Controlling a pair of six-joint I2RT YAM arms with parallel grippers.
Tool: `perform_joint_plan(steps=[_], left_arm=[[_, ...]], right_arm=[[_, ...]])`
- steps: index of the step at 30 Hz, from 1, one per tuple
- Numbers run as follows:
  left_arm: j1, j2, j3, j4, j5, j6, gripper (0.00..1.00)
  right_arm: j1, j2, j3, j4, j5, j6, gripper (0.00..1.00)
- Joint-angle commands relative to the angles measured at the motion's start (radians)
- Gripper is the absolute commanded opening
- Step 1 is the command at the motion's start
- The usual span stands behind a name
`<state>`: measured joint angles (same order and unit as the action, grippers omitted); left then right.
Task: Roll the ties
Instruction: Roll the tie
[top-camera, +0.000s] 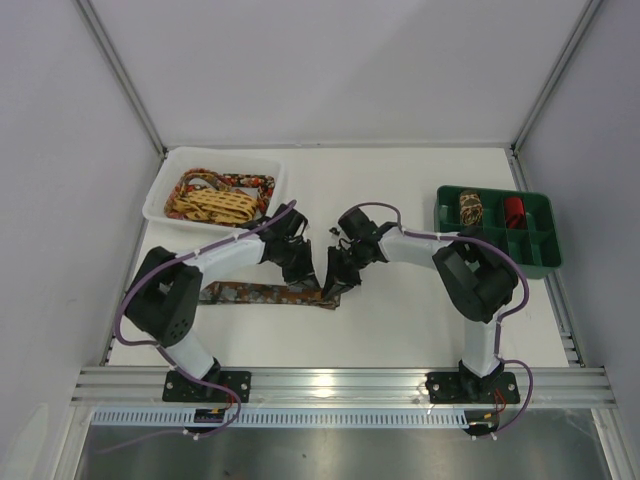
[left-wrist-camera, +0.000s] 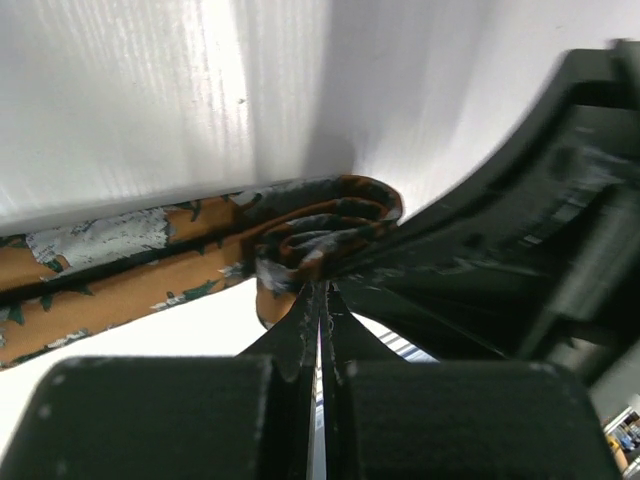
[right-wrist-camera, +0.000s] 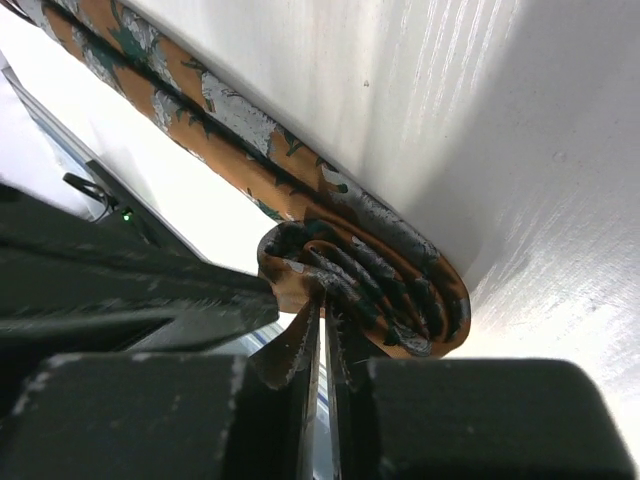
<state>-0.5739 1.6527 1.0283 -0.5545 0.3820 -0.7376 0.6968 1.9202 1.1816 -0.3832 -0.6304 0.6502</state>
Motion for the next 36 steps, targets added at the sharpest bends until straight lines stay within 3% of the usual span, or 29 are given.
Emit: perform_joint_plan(steps=[1,7,10,11,14,18,20,24,28,36], left_arm=[[-0.004,0.016,-0.03,0.05,0.026,-0.017,0.0],[-0.006,0.021,-0.053,0.071,0.015,-0.011,0.01],[-0.006,0.032,-0.054,0.071,0.005,0.003,0.01],[-0.004,0.035,-0.056,0.082,0.001,0.009,0.01],[-0.006,0.044,-0.06,0.084,-0.006,0.026,0.0],[-0.004,0.051,-0.065,0.076,-0.003,0.047,0.01],[-0.004,0.048,-0.069,0.071,-0.006,0.052,0.01],[-0.004,0.041,-0.086,0.085,-0.022,0.056,0.0],[-0.001,0.044,-0.102,0.11,0.003,0.049,0.01],[0.002,0.055,-0.077,0.108,0.054,0.064,0.01]], right_arm=[[-0.008,-0.049,0.055,-0.072,0.029,-0.063,0.12],[-0.016,-0.105,0.131,-0.193,0.095,-0.141,0.24],[-0.019,-0.147,0.189,-0.255,0.164,-0.213,0.43],[-0.019,-0.15,0.211,-0.275,0.188,-0.262,0.54],[-0.011,-0.154,0.285,-0.327,0.311,-0.412,0.75],[0.05,-0.248,0.188,-0.205,0.483,-0.682,0.85],[0.058,-0.285,0.117,-0.175,0.456,-0.77,0.99],[0.061,-0.329,0.049,-0.164,0.374,-0.985,1.0],[0.082,-0.328,-0.026,-0.132,0.284,-1.09,1.0],[0.135,-0.313,-0.157,0.098,0.239,-1.161,1.0]])
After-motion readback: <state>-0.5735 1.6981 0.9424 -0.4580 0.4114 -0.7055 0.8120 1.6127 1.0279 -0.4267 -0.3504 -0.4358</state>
